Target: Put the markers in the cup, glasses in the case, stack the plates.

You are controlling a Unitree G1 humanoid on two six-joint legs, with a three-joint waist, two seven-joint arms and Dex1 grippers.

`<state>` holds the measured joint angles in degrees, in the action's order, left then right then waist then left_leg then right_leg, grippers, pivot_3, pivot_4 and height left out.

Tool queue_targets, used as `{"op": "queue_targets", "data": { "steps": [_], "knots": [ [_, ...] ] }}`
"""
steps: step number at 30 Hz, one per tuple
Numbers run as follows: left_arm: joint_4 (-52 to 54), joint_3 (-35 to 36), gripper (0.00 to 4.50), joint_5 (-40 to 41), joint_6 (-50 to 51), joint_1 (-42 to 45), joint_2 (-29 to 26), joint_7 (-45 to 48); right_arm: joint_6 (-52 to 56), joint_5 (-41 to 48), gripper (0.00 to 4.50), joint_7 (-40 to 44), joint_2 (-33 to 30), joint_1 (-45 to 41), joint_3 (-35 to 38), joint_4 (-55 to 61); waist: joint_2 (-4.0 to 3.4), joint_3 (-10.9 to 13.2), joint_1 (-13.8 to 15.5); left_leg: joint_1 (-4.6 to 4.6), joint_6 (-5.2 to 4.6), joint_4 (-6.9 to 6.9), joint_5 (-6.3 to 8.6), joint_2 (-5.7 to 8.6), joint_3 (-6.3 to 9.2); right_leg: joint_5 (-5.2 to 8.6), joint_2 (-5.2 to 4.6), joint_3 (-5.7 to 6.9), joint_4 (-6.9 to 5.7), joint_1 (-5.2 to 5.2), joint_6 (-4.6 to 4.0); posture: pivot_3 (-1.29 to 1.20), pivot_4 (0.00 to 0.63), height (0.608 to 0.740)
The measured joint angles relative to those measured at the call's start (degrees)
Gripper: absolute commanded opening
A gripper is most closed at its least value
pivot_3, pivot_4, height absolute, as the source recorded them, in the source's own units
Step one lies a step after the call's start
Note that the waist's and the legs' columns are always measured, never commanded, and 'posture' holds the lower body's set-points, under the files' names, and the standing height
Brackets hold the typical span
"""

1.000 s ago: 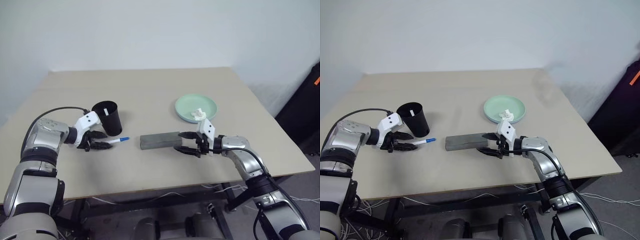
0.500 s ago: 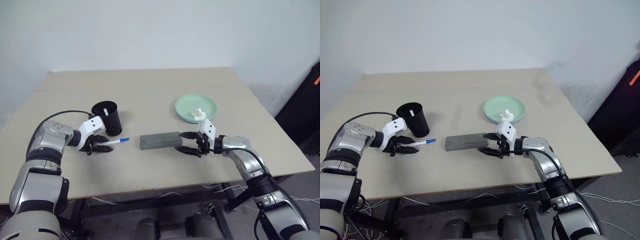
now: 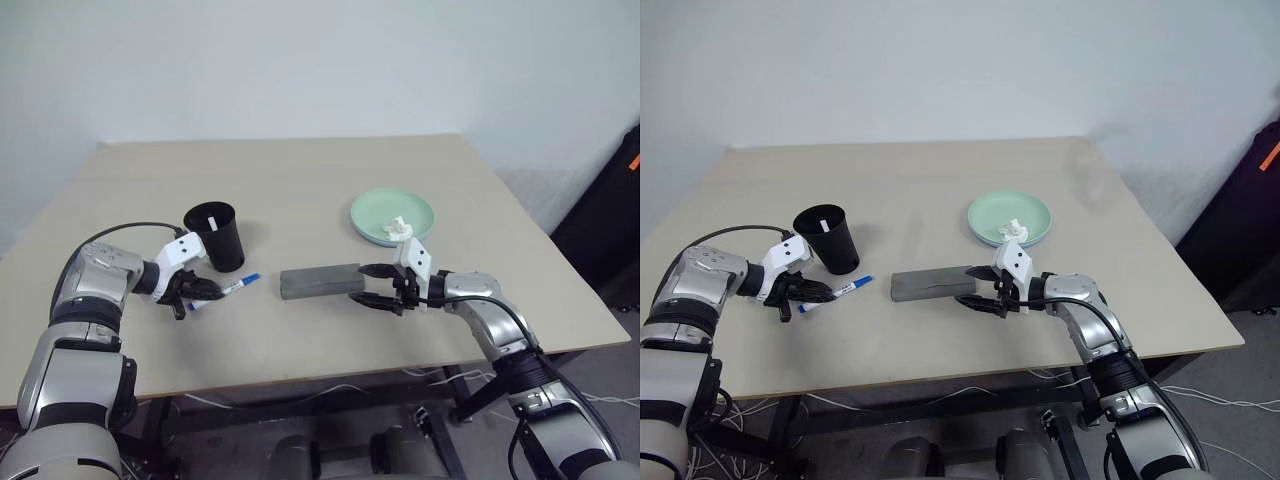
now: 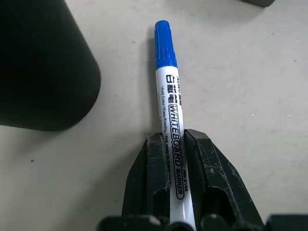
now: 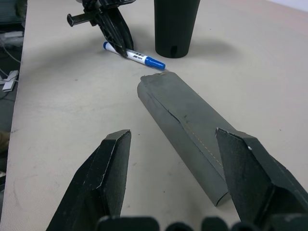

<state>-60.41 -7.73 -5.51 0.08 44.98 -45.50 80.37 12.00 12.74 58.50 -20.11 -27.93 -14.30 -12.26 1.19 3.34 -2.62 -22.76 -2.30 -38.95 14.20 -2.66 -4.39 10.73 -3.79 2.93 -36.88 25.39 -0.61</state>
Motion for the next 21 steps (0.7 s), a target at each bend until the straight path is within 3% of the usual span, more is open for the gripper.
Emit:
{"op": "queue_targets", "data": {
  "steps": [6, 10, 15, 21],
  "knots": [
    [17.1, 3.9, 0.12, 8.5, 8.4, -6.4, 0.4, 5.6, 0.0, 0.0, 3.06, 0.0, -0.2, 0.0, 0.0, 0.0, 0.00, 0.0, 0.0, 0.00, 0.00, -0.01, 0.00, 0.00, 0.03, 0.00, -0.03, -0.03, 0.00, -0.01, 0.00, 0.00, 0.000, 0.740],
    [30.3, 7.3, 0.12, 15.0, 13.7, -9.5, 3.2, 3.4, 0.0, 0.0, 3.06, 0.0, -0.1, 0.1, 0.0, 0.1, 0.00, 0.0, 0.0, 0.01, -0.01, -0.06, 0.00, 0.01, 0.12, 0.00, -0.02, -0.02, -0.01, -0.05, 0.00, 0.00, 0.000, 0.740],
    [33.2, 15.4, 0.12, 18.1, 10.6, -6.4, 11.4, -15.7, 0.0, 0.0, 3.06, 0.0, 0.1, 0.1, -0.1, 0.1, 0.01, 0.0, 0.0, 0.09, -0.06, -0.15, -0.04, 0.02, 0.25, -0.07, 0.00, -0.04, -0.10, -0.15, 0.04, 0.00, 0.000, 0.740],
    [30.1, 21.2, 0.12, 17.7, -0.1, -4.3, 14.2, -31.7, 0.1, 0.0, 3.06, 0.0, 0.0, 0.2, -0.1, 0.2, 0.00, 0.0, 0.0, 0.14, -0.05, -0.07, -0.04, 0.01, 0.09, -0.10, 0.06, -0.17, -0.08, -0.11, 0.04, 0.00, 0.000, 0.740]
  ]
}}
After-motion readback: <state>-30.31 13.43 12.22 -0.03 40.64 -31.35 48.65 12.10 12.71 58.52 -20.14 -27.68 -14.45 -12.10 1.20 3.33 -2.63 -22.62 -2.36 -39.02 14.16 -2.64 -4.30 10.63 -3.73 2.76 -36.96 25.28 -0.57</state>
